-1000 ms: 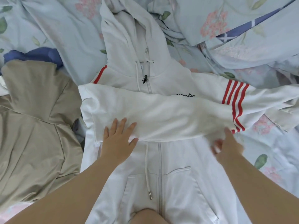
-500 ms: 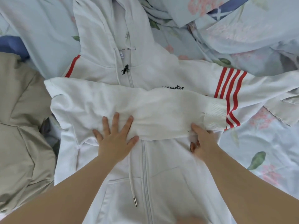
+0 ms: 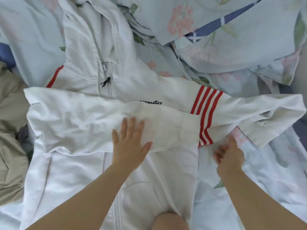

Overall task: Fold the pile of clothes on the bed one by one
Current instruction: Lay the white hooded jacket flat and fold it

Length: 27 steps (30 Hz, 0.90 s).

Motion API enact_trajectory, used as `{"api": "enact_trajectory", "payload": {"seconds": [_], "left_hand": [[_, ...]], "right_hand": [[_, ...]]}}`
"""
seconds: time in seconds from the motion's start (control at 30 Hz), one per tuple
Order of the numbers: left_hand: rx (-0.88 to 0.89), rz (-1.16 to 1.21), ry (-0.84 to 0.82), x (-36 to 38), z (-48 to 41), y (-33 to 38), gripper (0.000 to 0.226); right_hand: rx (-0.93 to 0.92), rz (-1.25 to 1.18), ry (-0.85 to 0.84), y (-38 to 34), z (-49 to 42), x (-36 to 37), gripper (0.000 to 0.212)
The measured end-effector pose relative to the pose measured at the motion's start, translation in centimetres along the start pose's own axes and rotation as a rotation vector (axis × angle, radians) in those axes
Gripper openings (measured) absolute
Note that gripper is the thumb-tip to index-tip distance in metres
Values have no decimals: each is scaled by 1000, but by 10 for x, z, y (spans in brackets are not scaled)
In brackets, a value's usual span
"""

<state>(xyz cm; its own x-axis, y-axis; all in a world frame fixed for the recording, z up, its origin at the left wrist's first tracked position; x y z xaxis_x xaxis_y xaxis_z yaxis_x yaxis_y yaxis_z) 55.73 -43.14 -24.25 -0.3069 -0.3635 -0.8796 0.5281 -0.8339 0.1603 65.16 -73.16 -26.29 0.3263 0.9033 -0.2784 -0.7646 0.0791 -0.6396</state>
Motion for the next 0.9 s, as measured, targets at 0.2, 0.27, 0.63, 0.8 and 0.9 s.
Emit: {"api": "enact_trajectory", "payload": {"seconds": [0.2,0.27,0.63,0.8,0.9], "left_hand": [[243,-215,-301,34,-9,79,63],[222,-195,-377,32,-12,74,61],[-258,882,-346,-19,2,-2,51],[-287,1068,-290,-25,16,-26,57],[-325,1222,-225,-39,25,-39,55]], "right_hand": [[7,-226,-176,-52,-33,32,29],[23,-284,-150,-58,-36,36,21],[-89,56,10,-74,-30,39,75],[-312,-36,-82,-109,-1,58,57],[-620,-40,-204,-123,76,80,37]]}}
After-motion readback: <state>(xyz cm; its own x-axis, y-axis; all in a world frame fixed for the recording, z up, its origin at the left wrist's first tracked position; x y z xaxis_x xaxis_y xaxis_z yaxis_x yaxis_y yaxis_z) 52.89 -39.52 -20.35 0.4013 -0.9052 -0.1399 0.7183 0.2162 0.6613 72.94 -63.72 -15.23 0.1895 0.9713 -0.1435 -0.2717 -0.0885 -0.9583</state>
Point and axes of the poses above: each hand's wrist, its own z-axis away from the middle knuckle, its own x-axis out of the palm, y = z × x, the point moved 9 cm from there along -z, towards the middle knuckle, and after that the axes turned 4 degrees about -x, right-handed, at the moved point
